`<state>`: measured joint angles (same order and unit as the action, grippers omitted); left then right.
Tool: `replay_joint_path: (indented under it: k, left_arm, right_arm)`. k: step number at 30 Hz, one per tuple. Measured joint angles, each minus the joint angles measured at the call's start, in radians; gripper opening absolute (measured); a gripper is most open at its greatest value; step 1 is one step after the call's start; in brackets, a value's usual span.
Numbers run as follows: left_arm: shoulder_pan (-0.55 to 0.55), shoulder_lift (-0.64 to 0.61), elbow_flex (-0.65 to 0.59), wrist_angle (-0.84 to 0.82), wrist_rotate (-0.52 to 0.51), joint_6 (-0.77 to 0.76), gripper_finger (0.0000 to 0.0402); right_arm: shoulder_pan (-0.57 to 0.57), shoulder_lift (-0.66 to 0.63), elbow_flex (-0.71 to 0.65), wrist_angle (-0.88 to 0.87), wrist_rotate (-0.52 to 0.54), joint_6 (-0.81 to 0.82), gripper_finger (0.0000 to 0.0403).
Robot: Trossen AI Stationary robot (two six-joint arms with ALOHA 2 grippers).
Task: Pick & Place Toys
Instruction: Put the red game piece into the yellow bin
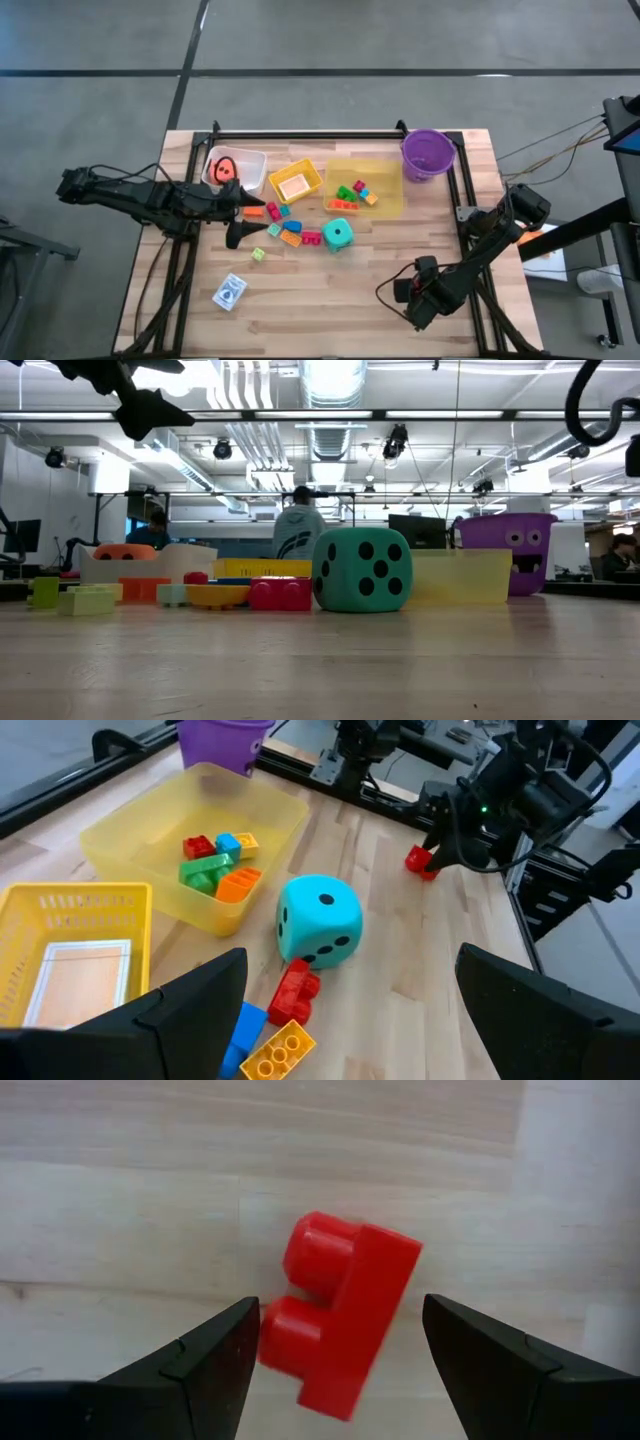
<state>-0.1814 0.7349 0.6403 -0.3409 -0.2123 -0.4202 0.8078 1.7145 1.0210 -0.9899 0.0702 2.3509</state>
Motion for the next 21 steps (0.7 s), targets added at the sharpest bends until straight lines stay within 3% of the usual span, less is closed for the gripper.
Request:
replay_joint_path:
  k: [9, 12, 17, 21]
  left_arm:
    - [0.0, 0.0, 0.0, 0.003, -0.003, -0.034, 0.0358]
    - [0.0, 0.0, 0.0, 0.006, -0.004, -0.034, 0.0358]
    - [0.0, 0.001, 0.0, 0.022, -0.005, -0.034, 0.0358]
    - [0.0, 0.001, 0.0, 0.049, -0.008, -0.034, 0.0358]
  right_arm:
    - [-0.001, -0.003, -0.094, 0.161, 0.007, -0.018, 0.0275]
    - [-0.001, -0.003, -0.094, 0.151, 0.009, -0.028, 0.0248]
    - [0.0, -0.002, -0.093, 0.147, 0.013, -0.048, 0.0169]
    - [0.0, -0.002, -0.091, 0.147, 0.015, -0.074, 0.0161]
